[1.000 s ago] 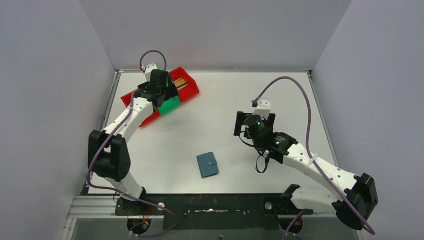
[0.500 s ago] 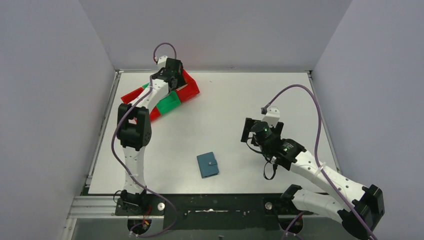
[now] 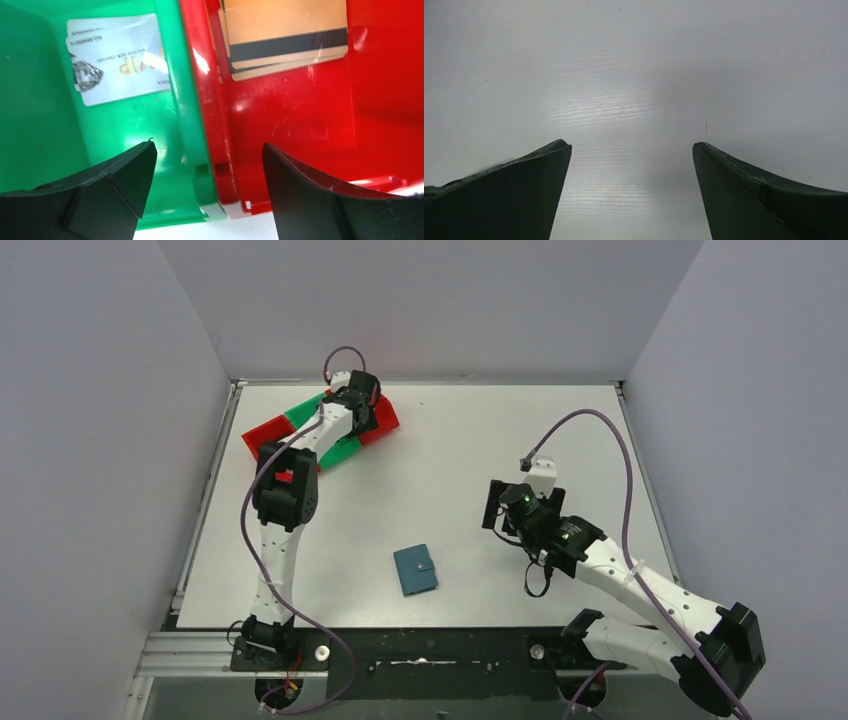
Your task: Take the credit cards out of the card holder
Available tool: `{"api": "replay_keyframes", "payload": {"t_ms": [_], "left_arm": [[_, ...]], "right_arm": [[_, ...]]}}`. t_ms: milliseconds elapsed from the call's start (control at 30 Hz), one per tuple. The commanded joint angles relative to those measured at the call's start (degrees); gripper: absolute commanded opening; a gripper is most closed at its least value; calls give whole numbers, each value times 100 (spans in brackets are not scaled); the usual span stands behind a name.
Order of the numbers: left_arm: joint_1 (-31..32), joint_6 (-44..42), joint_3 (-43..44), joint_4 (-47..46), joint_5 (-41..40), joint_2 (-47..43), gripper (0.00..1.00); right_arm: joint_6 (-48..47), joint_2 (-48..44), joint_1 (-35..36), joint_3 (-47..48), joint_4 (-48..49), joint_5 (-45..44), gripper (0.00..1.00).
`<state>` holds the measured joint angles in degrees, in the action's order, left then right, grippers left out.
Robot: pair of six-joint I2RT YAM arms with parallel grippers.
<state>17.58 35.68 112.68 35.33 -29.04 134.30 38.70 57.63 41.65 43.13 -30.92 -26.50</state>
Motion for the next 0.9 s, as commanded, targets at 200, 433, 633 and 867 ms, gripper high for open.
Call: {"api": "replay_keyframes", "payload": {"t_ms": [200,433,633,867], "left_arm": [[506,154,-938,-447,-208,-546,73],[874,477,-1675,-642,-36,-946,72],[1386,865,-2166,-813,85,-1282,72],[1992,1280,-2203,-714,141,-1354,72]], "right_arm": [[71,437,-36,263,157,66,98],[226,386,-41,165,187,87,98],[314,396,-64,100,187,42,98],[352,367,-110,88,119,-170,98]]}}
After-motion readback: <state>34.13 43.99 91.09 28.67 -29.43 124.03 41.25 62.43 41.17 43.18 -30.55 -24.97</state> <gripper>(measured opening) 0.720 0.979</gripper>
